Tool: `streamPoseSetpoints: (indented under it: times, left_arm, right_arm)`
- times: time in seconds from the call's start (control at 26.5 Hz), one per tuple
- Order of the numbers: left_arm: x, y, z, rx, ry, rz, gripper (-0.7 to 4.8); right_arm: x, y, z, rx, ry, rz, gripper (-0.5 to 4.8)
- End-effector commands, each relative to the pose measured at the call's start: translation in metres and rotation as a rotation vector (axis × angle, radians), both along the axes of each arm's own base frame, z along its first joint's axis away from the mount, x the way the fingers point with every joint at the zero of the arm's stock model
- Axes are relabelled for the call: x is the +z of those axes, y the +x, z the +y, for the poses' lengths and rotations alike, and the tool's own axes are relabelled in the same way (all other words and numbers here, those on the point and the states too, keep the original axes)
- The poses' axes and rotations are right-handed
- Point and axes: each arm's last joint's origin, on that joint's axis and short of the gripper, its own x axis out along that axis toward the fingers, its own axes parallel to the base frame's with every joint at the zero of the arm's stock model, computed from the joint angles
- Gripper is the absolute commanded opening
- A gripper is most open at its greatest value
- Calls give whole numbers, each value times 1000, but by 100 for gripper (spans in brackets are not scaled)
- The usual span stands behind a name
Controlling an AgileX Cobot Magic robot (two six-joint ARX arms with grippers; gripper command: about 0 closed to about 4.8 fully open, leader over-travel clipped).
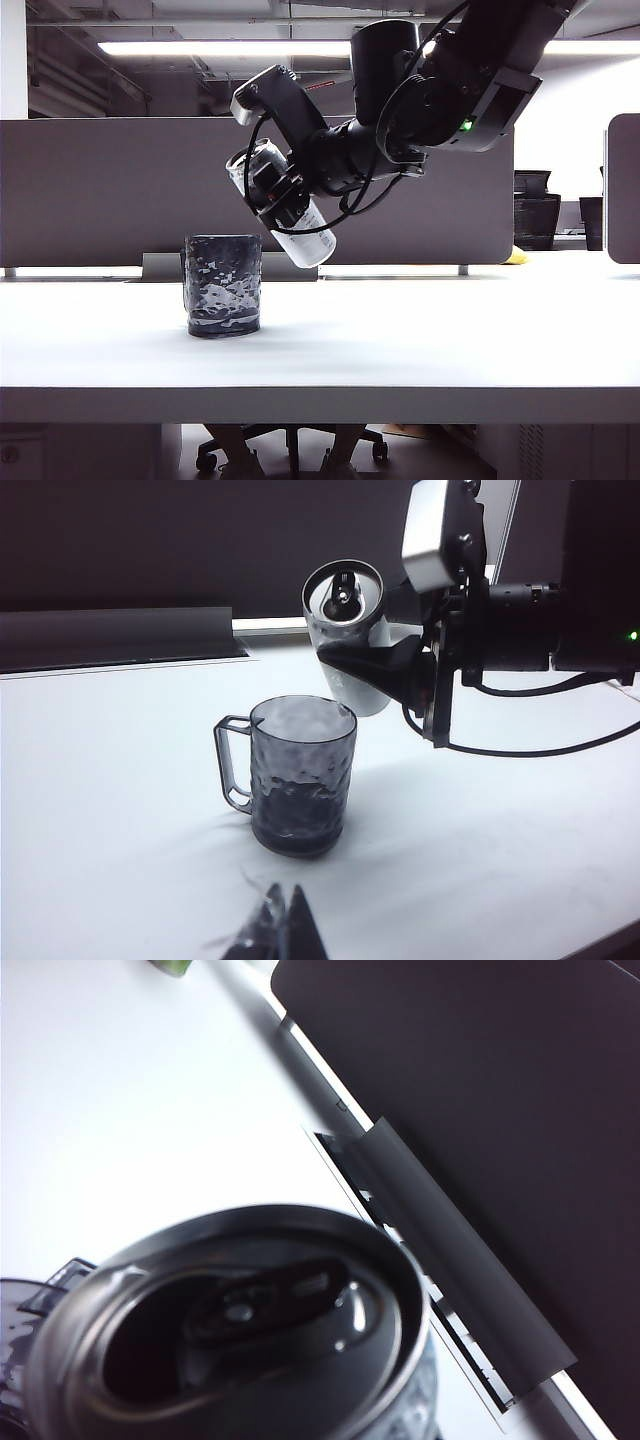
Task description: Pick up the metal can, pour some water into the cup, then place the can back on the table.
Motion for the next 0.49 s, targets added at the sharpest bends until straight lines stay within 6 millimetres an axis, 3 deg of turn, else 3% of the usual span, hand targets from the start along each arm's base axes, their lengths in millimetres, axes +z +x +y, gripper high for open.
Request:
streamPoseSetpoints:
  times: [0.04,0.49]
  left_arm:
    - [1,0,0,-2,-2,-10,-5]
    - [1,0,0,-2,-2,-10,-5]
  right_arm:
    - [12,-2,3,-6,5,-84,238]
    - [12,-2,3,-16,-100,-195,238]
